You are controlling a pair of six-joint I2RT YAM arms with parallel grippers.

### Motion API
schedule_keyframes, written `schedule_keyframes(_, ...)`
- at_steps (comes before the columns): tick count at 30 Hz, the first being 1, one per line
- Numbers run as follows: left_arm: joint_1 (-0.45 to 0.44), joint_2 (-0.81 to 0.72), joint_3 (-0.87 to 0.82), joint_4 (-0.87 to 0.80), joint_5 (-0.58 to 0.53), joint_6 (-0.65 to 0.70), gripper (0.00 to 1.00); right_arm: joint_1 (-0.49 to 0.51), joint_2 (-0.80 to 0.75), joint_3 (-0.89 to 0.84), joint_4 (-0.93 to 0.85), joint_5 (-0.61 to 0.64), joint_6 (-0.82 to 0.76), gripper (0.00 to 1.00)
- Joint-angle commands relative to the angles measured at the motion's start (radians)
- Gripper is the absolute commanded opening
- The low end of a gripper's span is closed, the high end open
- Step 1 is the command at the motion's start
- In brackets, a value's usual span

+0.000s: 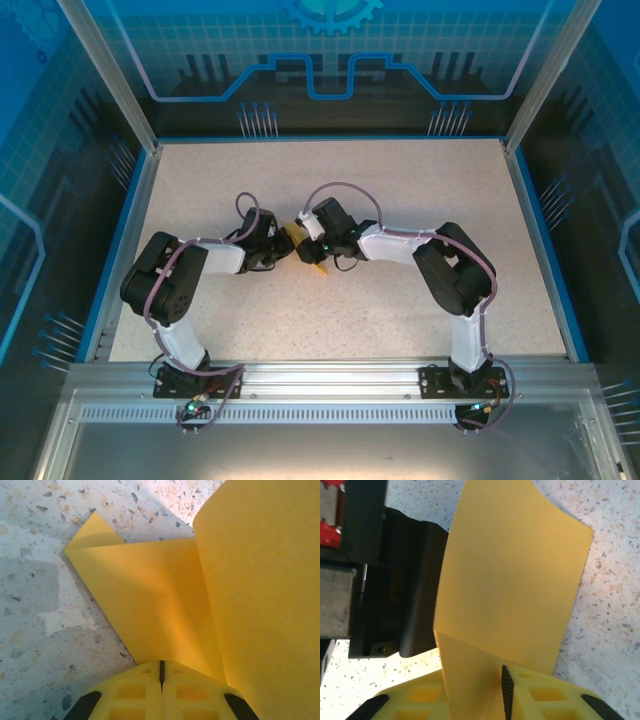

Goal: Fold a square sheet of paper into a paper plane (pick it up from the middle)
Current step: Fold the wing for the fifth time at the center of the table.

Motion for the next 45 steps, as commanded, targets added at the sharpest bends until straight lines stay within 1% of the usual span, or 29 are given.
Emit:
schedule_keyframes(1,-0.004,0.029,0.018,-0.068,0.031,0.031,0.02,-0.009,0.032,0.027,-0.007,-0.049,-0.030,0.25)
schedule_keyframes(4,-0.004,0.028,0.017,-0.068,0.033,0.038,0.02,-0.023,0.040,0.020,0.015,-0.101,-0.006,0.20)
schedule_keyframes(6,-0.004,0.023,0.015,-0.068,0.034,0.043,0.02,-0.042,0.049,0.021,0.035,-0.168,0.019,0.13)
schedule_keyframes(9,-0.004,0.013,0.013,-0.067,0.035,0.052,0.02,-0.063,0.056,0.011,0.083,-0.255,0.071,0.08)
schedule_keyframes(15,-0.004,-0.032,0.007,-0.069,0.036,0.058,0.03,-0.109,0.099,-0.004,0.183,-0.407,0.213,0.02)
schedule_keyframes(21,0.000,-0.132,-0.023,-0.067,0.018,0.051,0.07,-0.126,0.132,-0.016,0.216,-0.451,0.286,0.02)
schedule_keyframes(25,0.007,-0.199,-0.058,-0.072,-0.034,0.035,0.08,-0.133,0.136,-0.018,0.217,-0.462,0.304,0.02)
schedule_keyframes(35,0.025,-0.277,-0.135,-0.029,-0.126,-0.006,0.09,-0.138,0.199,0.022,0.226,-0.594,0.376,0.03)
schedule_keyframes(45,0.029,-0.288,-0.147,-0.002,-0.112,-0.013,0.09,-0.139,0.246,0.062,0.182,-0.626,0.381,0.03)
